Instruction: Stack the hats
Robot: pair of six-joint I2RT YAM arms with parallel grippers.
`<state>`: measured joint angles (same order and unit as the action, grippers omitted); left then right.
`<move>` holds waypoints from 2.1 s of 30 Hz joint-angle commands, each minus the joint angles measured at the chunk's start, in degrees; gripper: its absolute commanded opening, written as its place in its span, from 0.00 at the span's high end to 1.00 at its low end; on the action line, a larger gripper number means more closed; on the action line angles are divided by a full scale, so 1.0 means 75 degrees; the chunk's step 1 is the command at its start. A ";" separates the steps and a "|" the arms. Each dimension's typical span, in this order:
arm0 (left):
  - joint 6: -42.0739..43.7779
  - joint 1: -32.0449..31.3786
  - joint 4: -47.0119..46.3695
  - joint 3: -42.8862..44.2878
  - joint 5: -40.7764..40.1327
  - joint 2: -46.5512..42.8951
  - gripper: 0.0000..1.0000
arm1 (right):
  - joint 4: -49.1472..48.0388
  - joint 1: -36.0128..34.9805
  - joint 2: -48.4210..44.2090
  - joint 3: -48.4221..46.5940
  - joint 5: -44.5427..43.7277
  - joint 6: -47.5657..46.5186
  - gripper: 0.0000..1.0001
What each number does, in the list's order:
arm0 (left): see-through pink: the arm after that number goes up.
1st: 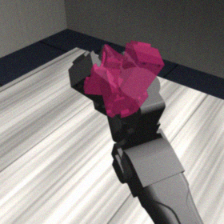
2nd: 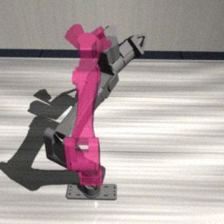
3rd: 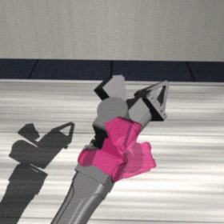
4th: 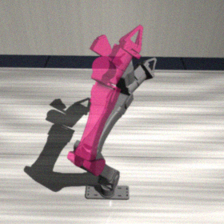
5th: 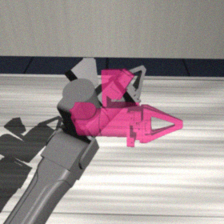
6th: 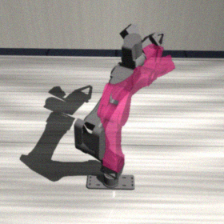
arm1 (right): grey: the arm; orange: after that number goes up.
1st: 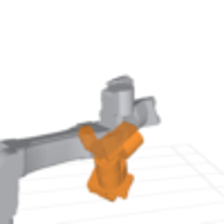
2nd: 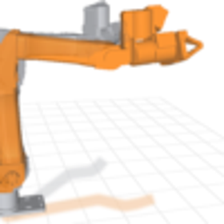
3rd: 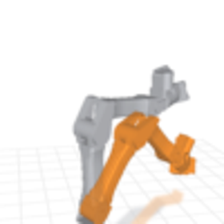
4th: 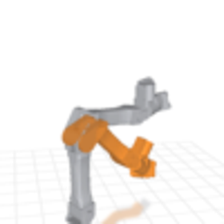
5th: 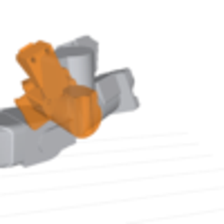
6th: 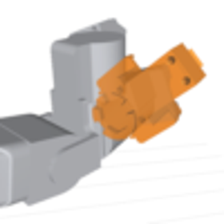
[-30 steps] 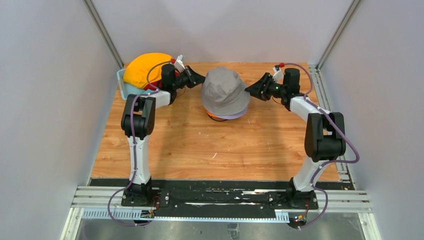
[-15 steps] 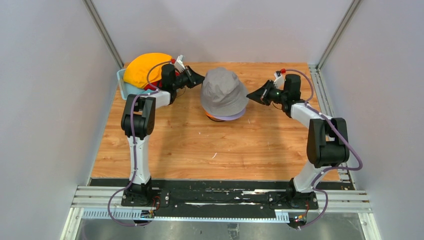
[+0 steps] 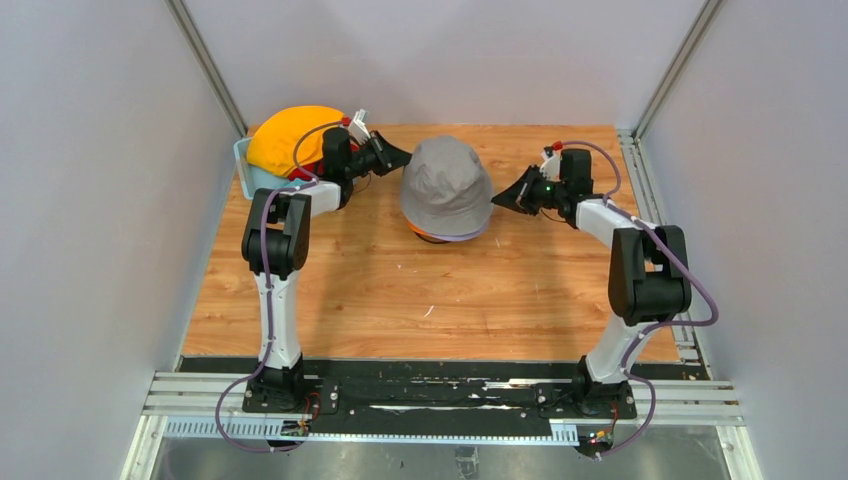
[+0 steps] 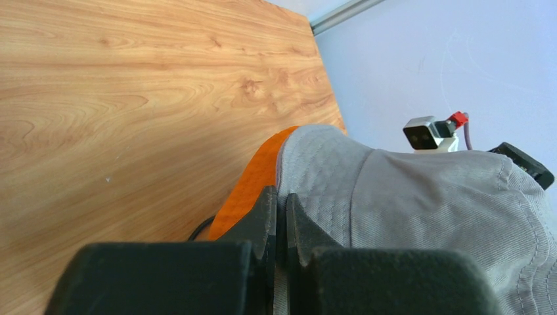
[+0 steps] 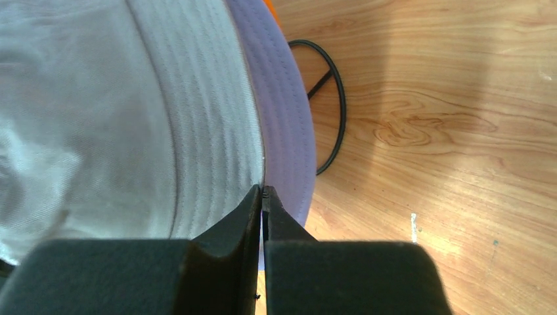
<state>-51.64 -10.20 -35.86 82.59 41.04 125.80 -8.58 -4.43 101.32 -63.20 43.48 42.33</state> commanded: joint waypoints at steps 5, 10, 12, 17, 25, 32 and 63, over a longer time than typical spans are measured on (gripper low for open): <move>0.0176 0.0059 0.0094 -0.0078 -0.0283 -0.0220 1.00 | 0.0583 -0.0112 0.0563 -0.0046 -0.0409 -0.0465 0.99; 0.0181 0.0091 0.0105 -0.0073 -0.0298 -0.0267 1.00 | 0.0595 -0.0113 0.0377 -0.0085 -0.0595 -0.0595 0.99; 0.0196 0.0110 0.0167 -0.0044 -0.0317 -0.0332 0.99 | 0.0867 -0.0113 0.0194 -0.0181 -0.0849 -0.0777 0.99; 0.0686 0.0191 0.0897 0.0147 -0.0741 -0.0732 0.74 | 0.1671 -0.0111 -0.0350 -0.0675 -0.1772 -0.1455 0.70; 0.2162 0.0324 0.3303 0.1027 -0.2196 -0.1558 0.50 | 0.2096 -0.0113 -0.0969 -0.1530 -0.2793 -0.2238 0.48; 0.3176 0.0453 0.5293 0.1504 -0.4261 -0.2619 0.48 | 0.1558 -0.0113 -0.1223 -0.1669 -0.2646 -0.2592 0.48; 0.3766 0.1301 0.7014 -0.0510 -0.6422 -0.3442 0.37 | 0.1158 -0.0171 -0.0774 -0.1879 -0.1566 -0.2525 0.48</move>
<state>-24.51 -0.49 18.37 79.33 -7.31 100.55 1.56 -4.86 95.22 -77.28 30.63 23.90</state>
